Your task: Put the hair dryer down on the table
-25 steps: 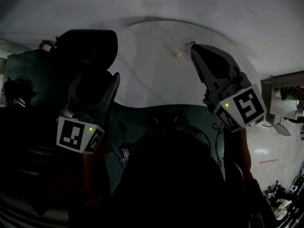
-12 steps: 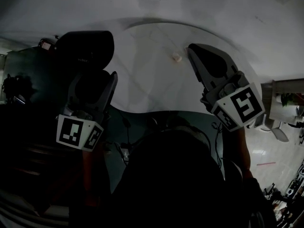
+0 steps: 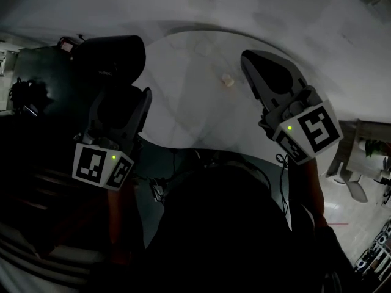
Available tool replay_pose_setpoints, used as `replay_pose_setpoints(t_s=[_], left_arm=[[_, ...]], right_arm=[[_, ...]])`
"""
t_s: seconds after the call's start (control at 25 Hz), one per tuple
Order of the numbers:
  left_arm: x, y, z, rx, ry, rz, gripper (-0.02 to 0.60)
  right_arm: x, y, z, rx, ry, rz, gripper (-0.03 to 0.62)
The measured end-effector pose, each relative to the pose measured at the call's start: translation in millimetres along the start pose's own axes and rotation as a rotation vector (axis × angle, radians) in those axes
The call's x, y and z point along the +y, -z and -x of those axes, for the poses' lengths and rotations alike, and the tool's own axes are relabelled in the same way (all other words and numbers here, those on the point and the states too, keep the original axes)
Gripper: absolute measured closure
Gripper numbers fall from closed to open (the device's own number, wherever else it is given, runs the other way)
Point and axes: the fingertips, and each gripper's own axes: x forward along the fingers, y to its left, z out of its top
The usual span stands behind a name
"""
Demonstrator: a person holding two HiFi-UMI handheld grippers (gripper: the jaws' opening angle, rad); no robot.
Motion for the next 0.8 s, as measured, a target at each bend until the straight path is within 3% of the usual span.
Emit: replay_pose_setpoints(t_s=[0.36,0.6,0.8], left_arm=[[2,0,-4,-0.008,0.01,-0.011,0.339],[16,3,-10,-0.01,0.067,-0.008,0.339],[-4,-6,-7,-0.06,0.107,-0.035,0.339]], right_arm=[[-1,5,-5,0.014,-0.001,0.004,0.586],[4,5,-7,0.039,0.067,-0.001,0.586],[9,2,19,0.043,0.122,0.028,0.586]])
